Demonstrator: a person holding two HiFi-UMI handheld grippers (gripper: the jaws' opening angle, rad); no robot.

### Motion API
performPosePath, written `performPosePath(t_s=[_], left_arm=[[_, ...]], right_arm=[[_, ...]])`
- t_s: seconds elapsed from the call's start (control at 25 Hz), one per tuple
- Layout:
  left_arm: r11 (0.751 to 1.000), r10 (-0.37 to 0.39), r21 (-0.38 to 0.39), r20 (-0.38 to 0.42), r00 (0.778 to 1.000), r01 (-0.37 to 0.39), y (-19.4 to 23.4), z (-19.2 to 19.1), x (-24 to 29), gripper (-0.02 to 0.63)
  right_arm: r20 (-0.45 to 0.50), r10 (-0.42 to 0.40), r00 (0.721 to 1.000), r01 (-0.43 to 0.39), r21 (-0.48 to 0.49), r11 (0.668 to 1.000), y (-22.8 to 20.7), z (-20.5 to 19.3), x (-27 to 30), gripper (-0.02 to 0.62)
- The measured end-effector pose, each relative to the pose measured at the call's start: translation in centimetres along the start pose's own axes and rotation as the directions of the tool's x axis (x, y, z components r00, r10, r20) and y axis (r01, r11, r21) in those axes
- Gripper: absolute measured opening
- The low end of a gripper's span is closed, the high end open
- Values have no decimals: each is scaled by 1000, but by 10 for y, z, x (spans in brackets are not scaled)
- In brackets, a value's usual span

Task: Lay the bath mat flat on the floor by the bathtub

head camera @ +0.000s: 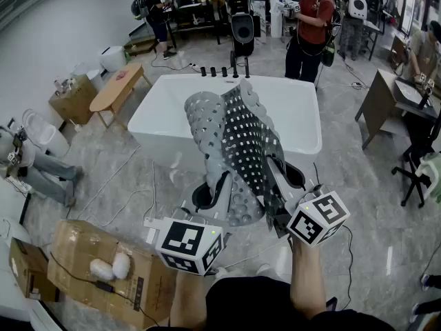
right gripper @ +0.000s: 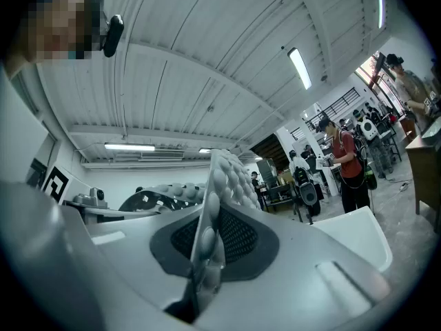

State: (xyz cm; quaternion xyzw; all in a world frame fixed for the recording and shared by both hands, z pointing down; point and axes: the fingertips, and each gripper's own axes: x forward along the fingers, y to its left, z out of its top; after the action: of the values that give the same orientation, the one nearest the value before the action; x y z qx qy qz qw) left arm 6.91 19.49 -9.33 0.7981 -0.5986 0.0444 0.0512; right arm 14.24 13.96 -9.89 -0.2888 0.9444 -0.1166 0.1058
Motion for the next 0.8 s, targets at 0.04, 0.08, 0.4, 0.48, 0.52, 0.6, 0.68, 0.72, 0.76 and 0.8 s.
performPosePath(t_s=[0.04, 0.08, 0.4, 0.48, 0.52, 0.6, 0.68, 0.72, 0.76, 0.8], left_arm=[[1000, 4, -2, 0, 1000, -4, -1, 0, -2, 18], [1000, 7, -4, 0, 1000, -7, -2, 1, -4, 18], [999, 36, 13, 3, 999, -36, -8, 7, -11, 18], [999, 42, 18, 8, 999, -43, -13, 9, -12, 18], [999, 45, 17, 10, 999, -45, -16, 10, -11, 18], [999, 49, 10, 13, 999, -49, -22, 9, -7, 18], [998, 55, 1, 15, 998, -55, -29, 7, -4, 18], [998, 57, -2, 15, 998, -57, -32, 6, -3, 18], [998, 58, -4, 15, 998, -57, -34, 4, -4, 18], [998, 58, -5, 14, 998, -58, -34, 3, -5, 18]], right_arm=[[-11, -9, 1000, 9, -16, 1000, -1, -1, -3, 20], [-20, -16, 1000, 15, -29, 999, -2, -1, -5, 21], [-15, 5, 1000, -6, -54, 999, 8, 6, -10, 21], [-6, 24, 1000, -25, -44, 999, 10, 10, -14, 21], [-2, 29, 1000, -29, -42, 999, 8, 12, -17, 21], [2, 34, 999, -34, -41, 999, 3, 15, -23, 21], [0, 44, 999, -44, -32, 999, -1, 15, -30, 21], [-4, 48, 999, -48, -29, 998, -2, 14, -33, 21], [-8, 50, 999, -50, -30, 998, -1, 12, -35, 21], [-12, 50, 999, -51, -31, 998, 0, 10, -36, 21]])
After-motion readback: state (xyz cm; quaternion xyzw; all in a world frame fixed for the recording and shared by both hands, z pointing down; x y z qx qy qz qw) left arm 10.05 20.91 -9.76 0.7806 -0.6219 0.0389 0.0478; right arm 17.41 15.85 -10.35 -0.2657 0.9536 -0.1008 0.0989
